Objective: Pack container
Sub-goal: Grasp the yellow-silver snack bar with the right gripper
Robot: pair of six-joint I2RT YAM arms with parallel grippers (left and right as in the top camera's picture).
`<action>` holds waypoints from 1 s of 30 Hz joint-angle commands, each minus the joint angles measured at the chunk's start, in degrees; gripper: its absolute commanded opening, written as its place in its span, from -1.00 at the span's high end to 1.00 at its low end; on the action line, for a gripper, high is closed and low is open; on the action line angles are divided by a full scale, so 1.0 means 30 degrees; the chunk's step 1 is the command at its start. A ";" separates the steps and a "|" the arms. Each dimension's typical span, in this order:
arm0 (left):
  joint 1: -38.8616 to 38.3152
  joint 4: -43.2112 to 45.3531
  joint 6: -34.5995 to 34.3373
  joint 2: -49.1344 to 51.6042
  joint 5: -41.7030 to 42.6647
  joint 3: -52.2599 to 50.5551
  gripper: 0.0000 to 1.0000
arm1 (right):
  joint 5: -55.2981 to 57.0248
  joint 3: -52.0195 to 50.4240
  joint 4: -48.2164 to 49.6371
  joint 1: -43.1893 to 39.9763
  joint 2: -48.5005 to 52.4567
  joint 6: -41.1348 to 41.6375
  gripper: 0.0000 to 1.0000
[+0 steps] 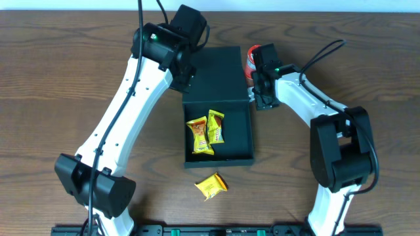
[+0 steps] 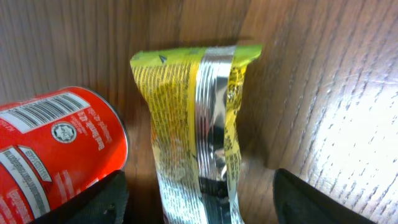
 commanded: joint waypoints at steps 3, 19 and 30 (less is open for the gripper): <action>0.0226 0.0066 0.0102 -0.0131 -0.0233 0.0342 -0.91 | 0.0860 -0.0036 0.0393 -0.0168 0.0240 -0.0109 -0.40; 0.0226 0.0131 0.0102 -0.0131 -0.0233 0.0342 -0.91 | 0.0284 -0.0036 0.1144 -0.0168 0.0823 -0.0102 0.42; 0.0226 0.0437 0.0109 -0.0131 -0.0233 0.0342 -0.91 | -0.0415 -0.0029 0.1384 -0.0175 0.0816 -0.3009 0.65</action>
